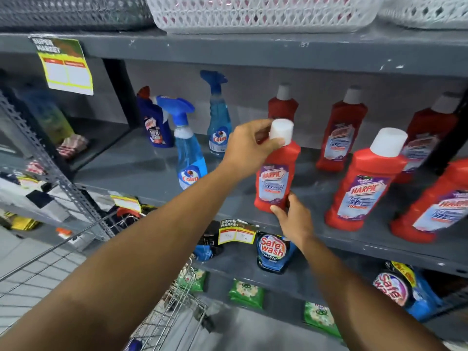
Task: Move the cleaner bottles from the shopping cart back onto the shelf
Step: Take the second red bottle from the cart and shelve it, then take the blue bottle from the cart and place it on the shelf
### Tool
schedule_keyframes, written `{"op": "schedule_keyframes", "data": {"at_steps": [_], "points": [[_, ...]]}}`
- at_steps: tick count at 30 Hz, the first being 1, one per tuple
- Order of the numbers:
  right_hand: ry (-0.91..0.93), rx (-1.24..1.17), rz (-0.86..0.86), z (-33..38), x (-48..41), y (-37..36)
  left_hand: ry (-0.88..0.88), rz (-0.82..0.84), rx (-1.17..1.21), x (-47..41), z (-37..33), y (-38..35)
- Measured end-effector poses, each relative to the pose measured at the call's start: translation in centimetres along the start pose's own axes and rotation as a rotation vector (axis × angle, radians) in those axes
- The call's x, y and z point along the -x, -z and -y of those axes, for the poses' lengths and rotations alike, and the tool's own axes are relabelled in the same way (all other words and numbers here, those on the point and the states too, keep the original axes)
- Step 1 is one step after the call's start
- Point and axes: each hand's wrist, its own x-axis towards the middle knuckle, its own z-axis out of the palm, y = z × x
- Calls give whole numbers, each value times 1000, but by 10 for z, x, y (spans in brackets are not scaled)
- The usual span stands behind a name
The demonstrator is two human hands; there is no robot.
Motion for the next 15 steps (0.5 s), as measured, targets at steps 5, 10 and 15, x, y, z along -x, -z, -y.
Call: {"op": "schedule_keyframes", "data": {"at_steps": [5,10,15], "points": [[61,-55,-122,-6,3,14,66,-79,-100,30,40,59],[541,-36,-366,6,53,-34,383,-261,-189,132,137,204],[872,-201,88,101,91,-157,929,-481,-181,271,252,315]]}}
